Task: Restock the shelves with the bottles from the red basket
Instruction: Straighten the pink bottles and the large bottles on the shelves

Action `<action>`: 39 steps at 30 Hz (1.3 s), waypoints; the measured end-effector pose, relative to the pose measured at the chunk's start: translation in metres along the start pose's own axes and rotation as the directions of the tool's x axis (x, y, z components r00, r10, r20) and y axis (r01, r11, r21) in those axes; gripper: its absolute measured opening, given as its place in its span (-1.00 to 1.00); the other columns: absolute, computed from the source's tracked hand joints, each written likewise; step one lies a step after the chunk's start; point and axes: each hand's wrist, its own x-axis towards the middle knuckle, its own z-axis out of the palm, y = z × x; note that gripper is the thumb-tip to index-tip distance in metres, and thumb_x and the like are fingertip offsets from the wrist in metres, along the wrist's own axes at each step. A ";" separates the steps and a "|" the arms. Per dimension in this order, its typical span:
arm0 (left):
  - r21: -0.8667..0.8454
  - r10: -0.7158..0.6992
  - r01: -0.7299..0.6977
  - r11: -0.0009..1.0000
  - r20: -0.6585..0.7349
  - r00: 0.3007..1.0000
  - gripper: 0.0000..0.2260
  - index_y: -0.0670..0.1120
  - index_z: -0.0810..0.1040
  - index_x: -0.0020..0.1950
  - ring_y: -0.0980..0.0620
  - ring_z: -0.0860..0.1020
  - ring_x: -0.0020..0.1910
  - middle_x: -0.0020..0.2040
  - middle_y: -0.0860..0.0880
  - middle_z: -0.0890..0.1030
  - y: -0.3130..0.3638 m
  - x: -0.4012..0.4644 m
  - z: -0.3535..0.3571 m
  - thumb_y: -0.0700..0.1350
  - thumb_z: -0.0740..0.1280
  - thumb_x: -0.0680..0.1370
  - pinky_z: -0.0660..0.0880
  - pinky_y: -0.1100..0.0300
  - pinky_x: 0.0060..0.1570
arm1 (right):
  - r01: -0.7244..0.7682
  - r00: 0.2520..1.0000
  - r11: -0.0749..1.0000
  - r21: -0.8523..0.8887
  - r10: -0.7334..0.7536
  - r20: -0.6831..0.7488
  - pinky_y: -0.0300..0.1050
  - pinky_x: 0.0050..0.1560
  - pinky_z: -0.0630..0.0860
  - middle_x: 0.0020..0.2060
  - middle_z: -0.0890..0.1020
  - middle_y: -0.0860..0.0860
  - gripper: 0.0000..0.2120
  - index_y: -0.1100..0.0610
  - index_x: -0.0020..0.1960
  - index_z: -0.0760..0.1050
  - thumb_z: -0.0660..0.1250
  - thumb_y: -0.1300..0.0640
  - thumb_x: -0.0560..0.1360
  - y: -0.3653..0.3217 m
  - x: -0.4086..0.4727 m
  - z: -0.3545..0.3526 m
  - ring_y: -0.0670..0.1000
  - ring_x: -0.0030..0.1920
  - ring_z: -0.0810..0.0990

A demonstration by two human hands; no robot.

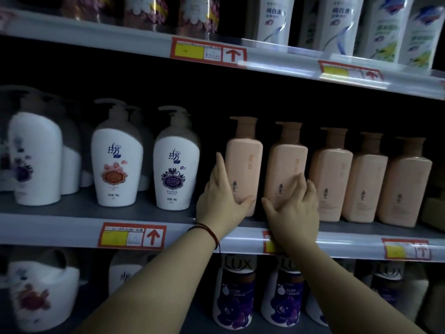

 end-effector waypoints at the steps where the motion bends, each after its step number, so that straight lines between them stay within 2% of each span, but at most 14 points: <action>1: -0.007 -0.011 0.011 1.000 -0.019 1.000 0.07 0.09 -0.34 0.50 -0.15 0.42 0.33 0.51 -0.05 0.20 0.000 0.000 -0.001 0.25 0.40 0.32 0.50 -0.06 0.08 | 0.002 1.000 1.000 -0.001 -0.002 -0.004 0.13 0.31 0.35 0.47 0.16 0.17 -0.08 0.04 0.52 -0.07 0.36 -0.23 0.37 0.000 0.000 -0.001 0.21 0.41 0.23; 5: -0.059 -0.103 0.107 0.993 0.067 0.992 0.09 0.19 -0.41 0.43 -0.16 0.56 0.15 0.35 -0.08 0.47 -0.006 0.004 0.000 0.23 0.44 0.32 0.54 0.00 0.00 | -0.077 0.996 0.996 0.033 0.076 0.038 0.11 0.13 0.45 0.34 0.35 0.15 -0.11 -0.01 0.49 -0.07 0.35 -0.19 0.35 -0.002 0.001 -0.002 0.20 0.25 0.43; 11: -0.142 -0.081 0.089 0.986 0.060 0.995 0.07 0.24 -0.39 0.43 -0.16 0.54 0.20 0.37 -0.12 0.46 -0.013 0.007 0.005 0.16 0.46 0.34 0.50 -0.04 0.11 | -0.106 0.992 0.994 0.040 0.103 0.067 0.10 0.05 0.47 0.28 0.36 0.14 -0.14 -0.04 0.48 -0.09 0.31 -0.17 0.35 -0.006 0.000 -0.007 0.20 0.19 0.46; 15: -0.143 -0.082 0.090 0.986 0.062 0.995 0.04 0.14 -0.33 0.49 -0.16 0.51 0.24 0.40 -0.12 0.41 -0.006 0.004 0.001 0.14 0.45 0.37 0.51 -0.04 0.12 | -0.092 0.992 0.995 0.046 0.088 0.087 0.08 0.05 0.48 0.29 0.38 0.13 -0.14 0.02 0.50 -0.08 0.31 -0.15 0.37 -0.006 -0.001 -0.009 0.17 0.18 0.47; 17: -0.086 0.004 -0.006 0.996 -0.018 1.000 -0.03 0.08 -0.21 0.53 -0.12 0.38 0.38 0.50 -0.08 0.26 0.000 -0.003 -0.005 0.15 0.43 0.39 0.45 -0.03 0.23 | -0.088 0.993 0.995 0.055 0.083 0.081 0.08 0.08 0.47 0.30 0.38 0.15 -0.14 0.09 0.51 -0.05 0.30 -0.15 0.38 -0.006 -0.003 -0.012 0.18 0.20 0.46; 19: 0.070 0.226 -0.220 0.973 -0.091 0.970 -0.17 0.03 -0.07 0.54 -0.07 0.22 0.46 0.54 -0.04 0.16 -0.003 -0.011 -0.019 0.16 0.36 0.44 0.31 0.02 0.35 | -0.073 0.996 0.996 0.048 0.070 0.059 0.10 0.16 0.43 0.36 0.34 0.18 -0.16 0.15 0.51 -0.01 0.30 -0.15 0.40 -0.007 -0.005 -0.013 0.20 0.27 0.40; 21: 0.270 0.429 -0.389 0.881 -0.106 0.897 -0.30 -0.01 0.06 0.53 -0.07 0.20 0.46 0.53 -0.05 0.19 -0.022 -0.013 -0.041 0.15 0.27 0.48 0.25 0.00 0.38 | -0.052 0.998 0.998 0.023 0.051 0.027 0.11 0.26 0.36 0.42 0.24 0.20 -0.18 0.17 0.50 0.04 0.30 -0.15 0.41 -0.007 -0.006 -0.014 0.21 0.35 0.29; 22: 0.350 0.465 -0.404 0.845 -0.108 0.879 -0.34 -0.02 0.10 0.51 -0.10 0.21 0.45 0.51 -0.07 0.21 -0.036 -0.013 -0.054 0.15 0.23 0.48 0.27 -0.04 0.38 | -0.038 0.999 0.999 0.015 0.038 0.016 0.10 0.29 0.33 0.43 0.21 0.20 -0.20 0.16 0.49 0.06 0.30 -0.14 0.42 -0.007 -0.006 -0.014 0.22 0.37 0.26; 26: 0.537 0.339 -0.221 0.814 -0.130 0.932 -0.27 -0.09 0.09 0.52 -0.17 0.23 0.43 0.51 -0.15 0.22 -0.084 -0.011 -0.102 0.22 0.17 0.44 0.26 -0.09 0.33 | 0.009 1.000 1.000 -0.002 -0.009 0.015 0.10 0.31 0.30 0.41 0.21 0.20 -0.32 0.18 0.42 0.17 0.33 -0.06 0.43 -0.008 -0.007 -0.014 0.23 0.35 0.27; 29: 0.531 0.223 -0.124 0.838 -0.126 0.967 -0.27 -0.15 0.20 0.49 -0.15 0.24 0.45 0.51 -0.12 0.22 -0.106 -0.016 -0.115 0.19 0.24 0.43 0.22 -0.09 0.38 | 0.023 0.999 1.000 -0.003 -0.023 -0.026 0.17 0.30 0.30 0.33 0.32 0.31 -0.47 0.31 0.32 0.31 0.33 0.08 0.45 -0.002 -0.007 -0.012 0.30 0.30 0.32; 32: 0.448 0.102 -0.032 0.893 -0.132 0.986 -0.29 -0.16 0.22 0.47 -0.13 0.25 0.46 0.50 -0.11 0.25 -0.114 -0.016 -0.116 0.21 0.20 0.43 0.25 -0.01 0.40 | 0.233 0.963 0.970 -0.071 -0.240 -0.126 0.33 0.14 0.37 0.14 0.41 0.43 -0.61 0.42 0.14 0.38 0.14 0.12 0.50 -0.002 -0.009 -0.008 0.44 0.16 0.37; 34: 0.416 0.077 -0.036 0.909 -0.082 0.994 -0.26 -0.13 0.13 0.51 -0.10 0.25 0.46 0.50 -0.08 0.25 -0.116 -0.014 -0.114 0.21 0.18 0.43 0.25 0.03 0.41 | 0.369 0.905 0.929 -0.019 -0.364 -0.221 0.43 0.03 0.40 0.14 0.37 0.40 -0.68 0.34 0.16 0.31 0.19 0.16 0.50 -0.012 -0.010 -0.010 0.49 0.10 0.38; 36: 0.380 0.029 -0.022 0.925 -0.015 0.999 -0.24 -0.10 0.02 0.54 -0.09 0.28 0.44 0.49 -0.08 0.26 -0.117 -0.011 -0.114 0.21 0.17 0.44 0.32 0.01 0.36 | 0.417 0.897 0.900 0.128 -0.385 -0.216 0.41 0.11 0.41 0.28 0.29 0.31 -0.54 0.24 0.28 0.25 0.30 0.16 0.44 -0.038 -0.021 -0.013 0.41 0.20 0.35; 39: 0.373 -0.044 0.009 0.928 0.085 0.995 -0.24 -0.01 -0.05 0.55 -0.12 0.45 0.30 0.40 -0.07 0.41 -0.118 -0.009 -0.115 0.25 0.15 0.46 0.45 -0.03 0.15 | 0.527 0.846 0.816 0.237 -0.530 -0.055 0.19 0.25 0.35 0.30 0.33 0.29 -0.39 0.24 0.35 0.24 0.43 0.25 0.39 -0.092 -0.039 -0.007 0.32 0.25 0.38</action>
